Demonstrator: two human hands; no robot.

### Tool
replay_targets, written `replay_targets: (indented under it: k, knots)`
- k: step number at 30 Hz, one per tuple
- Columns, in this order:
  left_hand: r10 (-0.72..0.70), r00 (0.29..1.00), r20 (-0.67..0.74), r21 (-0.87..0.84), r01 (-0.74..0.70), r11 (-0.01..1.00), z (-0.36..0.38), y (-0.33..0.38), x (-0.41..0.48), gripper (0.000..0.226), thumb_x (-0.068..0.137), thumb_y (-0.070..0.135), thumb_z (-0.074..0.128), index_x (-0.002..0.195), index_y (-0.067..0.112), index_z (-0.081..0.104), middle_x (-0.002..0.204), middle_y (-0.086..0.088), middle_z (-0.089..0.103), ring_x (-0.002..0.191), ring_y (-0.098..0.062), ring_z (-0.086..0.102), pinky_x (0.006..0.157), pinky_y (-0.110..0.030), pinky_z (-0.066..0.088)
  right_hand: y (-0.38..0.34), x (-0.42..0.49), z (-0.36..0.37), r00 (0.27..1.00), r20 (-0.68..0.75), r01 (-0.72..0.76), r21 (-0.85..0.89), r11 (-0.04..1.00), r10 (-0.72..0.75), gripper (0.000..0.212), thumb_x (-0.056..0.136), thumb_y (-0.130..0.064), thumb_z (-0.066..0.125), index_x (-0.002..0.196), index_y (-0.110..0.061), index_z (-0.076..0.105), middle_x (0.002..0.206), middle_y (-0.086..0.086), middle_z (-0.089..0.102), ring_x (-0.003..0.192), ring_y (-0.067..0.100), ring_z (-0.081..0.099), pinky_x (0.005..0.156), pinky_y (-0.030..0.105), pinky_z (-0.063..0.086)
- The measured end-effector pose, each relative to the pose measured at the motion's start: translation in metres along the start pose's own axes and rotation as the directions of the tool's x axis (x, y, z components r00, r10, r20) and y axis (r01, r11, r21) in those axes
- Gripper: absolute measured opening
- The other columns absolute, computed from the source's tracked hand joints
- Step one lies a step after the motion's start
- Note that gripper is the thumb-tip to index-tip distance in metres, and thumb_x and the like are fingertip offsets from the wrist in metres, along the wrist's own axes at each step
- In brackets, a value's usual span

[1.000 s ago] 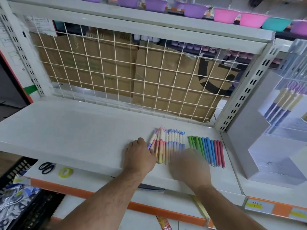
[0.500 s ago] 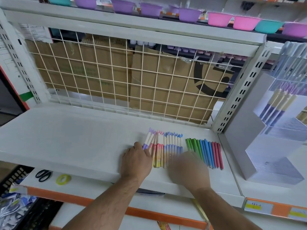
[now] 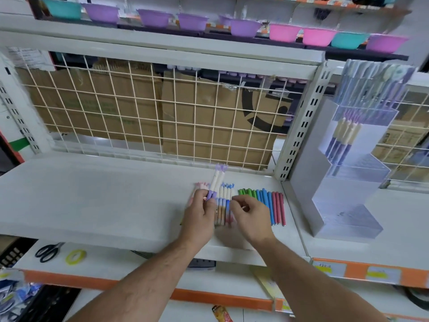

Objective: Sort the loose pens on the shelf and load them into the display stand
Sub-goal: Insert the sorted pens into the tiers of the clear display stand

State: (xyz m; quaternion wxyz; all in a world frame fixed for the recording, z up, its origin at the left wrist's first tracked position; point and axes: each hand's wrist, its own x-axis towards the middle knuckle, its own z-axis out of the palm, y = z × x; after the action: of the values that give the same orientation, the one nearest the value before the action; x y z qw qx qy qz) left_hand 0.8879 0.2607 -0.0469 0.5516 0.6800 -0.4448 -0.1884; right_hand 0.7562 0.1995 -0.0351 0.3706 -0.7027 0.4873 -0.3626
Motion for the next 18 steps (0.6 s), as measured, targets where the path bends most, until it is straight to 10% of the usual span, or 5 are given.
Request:
replay_targets:
  k: [6,18]
  knots:
    - [-0.02,0.976,0.218,-0.153,0.055,0.987,0.06,0.026,-0.022,0.022,0.104,0.025,0.046,0.089,0.037,0.057,0.062,0.011,0.057,0.058,-0.012,0.049,0.055,-0.034,0.04,-0.01,0.006,-0.056,0.993,0.092,-0.098,0.271,0.958,0.076,0.028,0.088,-0.016,0.071,0.066,-0.003,0.061,0.052,-0.004,0.048,0.051,0.012,0.044,0.051,0.027,0.039]
    - [-0.084,0.945,0.316,-0.129,0.131,0.983,0.173,0.091,-0.055,0.026,0.099,0.004,0.047,0.086,0.019,0.063,0.076,-0.01,0.069,0.065,-0.023,0.064,0.059,-0.029,0.049,0.05,0.03,-0.183,0.989,0.142,-0.071,0.197,0.978,0.043,0.029,0.085,-0.02,0.074,0.066,-0.003,0.061,0.056,0.004,0.055,0.051,0.015,0.051,0.053,0.032,0.045]
